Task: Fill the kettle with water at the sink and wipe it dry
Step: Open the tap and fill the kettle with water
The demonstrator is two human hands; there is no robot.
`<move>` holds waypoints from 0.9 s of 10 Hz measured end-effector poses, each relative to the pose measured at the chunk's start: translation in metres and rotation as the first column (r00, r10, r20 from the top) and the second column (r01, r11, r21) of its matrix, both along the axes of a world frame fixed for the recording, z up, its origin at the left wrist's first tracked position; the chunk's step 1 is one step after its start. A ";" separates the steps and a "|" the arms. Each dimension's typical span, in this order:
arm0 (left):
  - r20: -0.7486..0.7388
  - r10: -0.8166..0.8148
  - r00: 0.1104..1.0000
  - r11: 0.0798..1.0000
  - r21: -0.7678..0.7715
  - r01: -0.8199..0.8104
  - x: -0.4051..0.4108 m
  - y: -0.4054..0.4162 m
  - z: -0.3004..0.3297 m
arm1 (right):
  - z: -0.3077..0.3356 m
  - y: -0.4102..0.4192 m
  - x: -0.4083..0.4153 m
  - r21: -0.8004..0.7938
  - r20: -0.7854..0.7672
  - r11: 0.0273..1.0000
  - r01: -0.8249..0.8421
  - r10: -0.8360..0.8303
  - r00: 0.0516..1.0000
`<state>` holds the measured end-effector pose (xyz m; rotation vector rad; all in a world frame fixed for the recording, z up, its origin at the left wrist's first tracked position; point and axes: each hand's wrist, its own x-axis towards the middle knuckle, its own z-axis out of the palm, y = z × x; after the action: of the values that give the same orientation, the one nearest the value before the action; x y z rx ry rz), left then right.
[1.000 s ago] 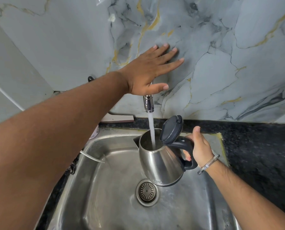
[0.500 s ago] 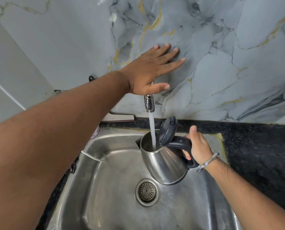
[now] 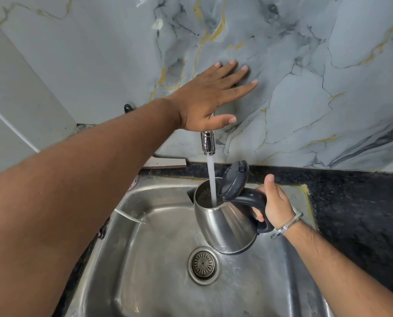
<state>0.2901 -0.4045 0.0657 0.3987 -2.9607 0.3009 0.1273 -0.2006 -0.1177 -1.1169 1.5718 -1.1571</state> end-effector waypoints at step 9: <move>-0.394 0.430 0.812 0.900 0.258 -0.352 0.025 0.047 -0.028 | -0.013 0.019 0.008 -0.033 0.329 0.965 0.259 -0.234 0.915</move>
<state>0.3152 -0.3575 0.0380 0.9689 -2.4367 -0.0168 0.1349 -0.1819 -0.1304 -0.7395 1.4462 -1.4966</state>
